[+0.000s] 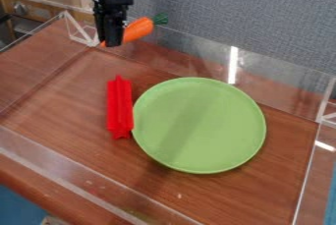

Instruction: Put the carrot on the right side

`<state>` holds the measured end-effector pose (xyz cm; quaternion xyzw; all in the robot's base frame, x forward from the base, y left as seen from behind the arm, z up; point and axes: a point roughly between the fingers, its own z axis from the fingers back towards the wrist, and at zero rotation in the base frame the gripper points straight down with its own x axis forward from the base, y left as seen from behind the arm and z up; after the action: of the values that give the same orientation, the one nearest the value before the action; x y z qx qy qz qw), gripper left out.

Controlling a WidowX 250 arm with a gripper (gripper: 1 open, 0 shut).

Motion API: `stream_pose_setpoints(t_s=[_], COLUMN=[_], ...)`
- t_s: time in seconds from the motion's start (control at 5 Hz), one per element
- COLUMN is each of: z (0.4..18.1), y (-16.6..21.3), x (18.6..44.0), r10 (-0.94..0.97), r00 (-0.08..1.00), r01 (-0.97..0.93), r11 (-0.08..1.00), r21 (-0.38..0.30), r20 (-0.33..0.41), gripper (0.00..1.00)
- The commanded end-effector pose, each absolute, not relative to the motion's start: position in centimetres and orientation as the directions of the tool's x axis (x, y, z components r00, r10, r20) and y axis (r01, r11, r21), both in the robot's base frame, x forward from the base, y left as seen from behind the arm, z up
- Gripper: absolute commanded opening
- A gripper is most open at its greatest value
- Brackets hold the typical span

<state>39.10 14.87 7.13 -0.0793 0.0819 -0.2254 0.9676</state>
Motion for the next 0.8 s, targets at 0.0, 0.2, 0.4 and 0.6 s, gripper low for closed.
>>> stream_pose_setpoints(t_s=[0.0,0.2,0.4,0.6], z=[9.83,9.22,8.94,8.95], y=[16.61,17.03,16.72,16.56], x=[39.74,39.98,39.78,39.49], r10=[-0.399,-0.428,-0.457,-0.482], r00=[0.913,0.900,0.886,0.873], r01=[0.386,0.414,0.442,0.467], r11=[0.912,0.899,0.884,0.870], r21=[-0.139,-0.141,-0.152,-0.160], r20=[-0.082,-0.087,-0.082,-0.076], gripper=[0.00,0.00,0.00,0.00])
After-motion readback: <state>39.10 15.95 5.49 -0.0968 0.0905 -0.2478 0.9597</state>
